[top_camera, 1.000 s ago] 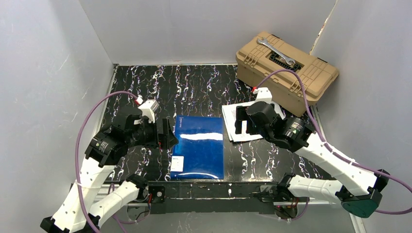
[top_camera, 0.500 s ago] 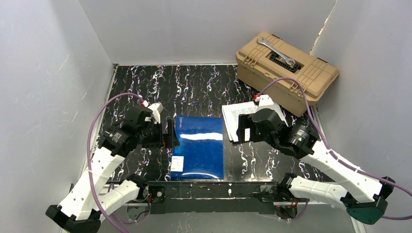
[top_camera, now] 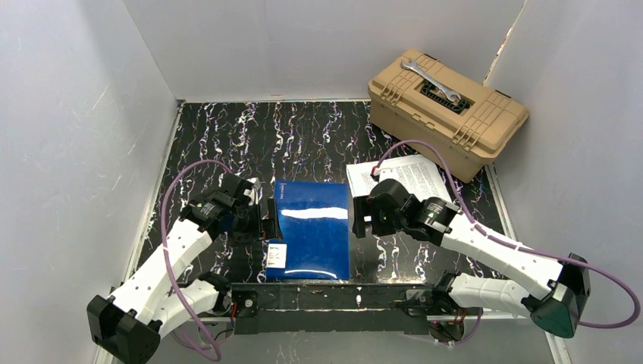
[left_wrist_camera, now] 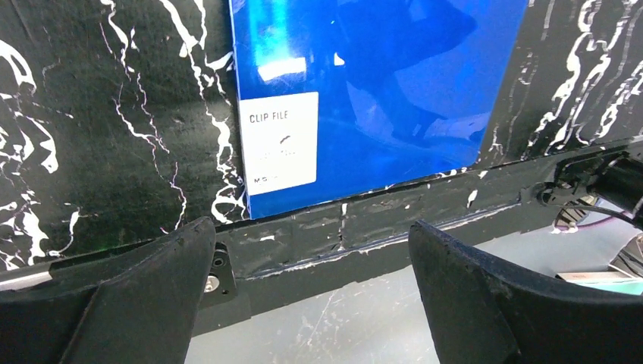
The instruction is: Put the files into the folder
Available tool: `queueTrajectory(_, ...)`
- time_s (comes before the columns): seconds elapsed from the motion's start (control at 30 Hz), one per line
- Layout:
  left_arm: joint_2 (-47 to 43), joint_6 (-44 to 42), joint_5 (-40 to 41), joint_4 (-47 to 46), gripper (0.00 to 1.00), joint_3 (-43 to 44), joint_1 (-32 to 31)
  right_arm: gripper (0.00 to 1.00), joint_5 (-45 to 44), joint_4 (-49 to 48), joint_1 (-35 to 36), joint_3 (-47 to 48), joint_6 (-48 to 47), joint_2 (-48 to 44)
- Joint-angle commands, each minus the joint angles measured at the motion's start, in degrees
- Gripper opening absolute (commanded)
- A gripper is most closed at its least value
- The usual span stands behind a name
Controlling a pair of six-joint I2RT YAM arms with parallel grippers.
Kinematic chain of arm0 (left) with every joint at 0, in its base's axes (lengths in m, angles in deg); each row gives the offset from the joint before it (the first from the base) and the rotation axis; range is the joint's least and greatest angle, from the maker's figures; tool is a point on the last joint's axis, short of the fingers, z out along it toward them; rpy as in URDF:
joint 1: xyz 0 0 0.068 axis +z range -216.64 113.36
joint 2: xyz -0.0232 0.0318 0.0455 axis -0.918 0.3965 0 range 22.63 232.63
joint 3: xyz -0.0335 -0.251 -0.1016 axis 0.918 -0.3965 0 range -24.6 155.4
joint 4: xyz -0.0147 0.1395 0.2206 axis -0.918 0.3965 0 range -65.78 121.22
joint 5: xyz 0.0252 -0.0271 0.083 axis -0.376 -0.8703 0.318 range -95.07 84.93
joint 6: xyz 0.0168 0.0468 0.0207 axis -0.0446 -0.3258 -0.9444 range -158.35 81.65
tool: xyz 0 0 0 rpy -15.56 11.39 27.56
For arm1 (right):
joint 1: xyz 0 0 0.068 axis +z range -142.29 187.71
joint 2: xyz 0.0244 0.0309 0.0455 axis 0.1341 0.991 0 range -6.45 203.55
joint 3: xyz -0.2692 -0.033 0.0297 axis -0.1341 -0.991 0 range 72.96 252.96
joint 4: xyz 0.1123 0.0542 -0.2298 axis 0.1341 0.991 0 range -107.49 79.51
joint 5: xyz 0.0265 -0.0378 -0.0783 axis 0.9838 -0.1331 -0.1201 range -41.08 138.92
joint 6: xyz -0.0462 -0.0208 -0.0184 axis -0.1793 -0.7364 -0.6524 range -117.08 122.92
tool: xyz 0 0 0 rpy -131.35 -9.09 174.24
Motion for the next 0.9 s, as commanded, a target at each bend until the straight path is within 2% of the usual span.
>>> queueTrajectory(0.0, 2.45, 2.11, -0.01, -1.84, 0.98, -2.09, -0.25, 0.99, 2.72, -5.28, 0.0, -3.03, 5.27, 1.29)
queueTrajectory(0.47, 8.22, 10.4, -6.43, -15.76, 0.98, -12.79, -0.25, 0.99, 7.43, -16.58, -0.02, -13.42, 15.3, 5.71)
queueTrajectory(0.87, 11.18, 14.76, -10.54, -25.56, 0.98, -20.25, -0.27, 0.99, 7.64, -19.83, 0.0, -18.09, 19.77, 4.44)
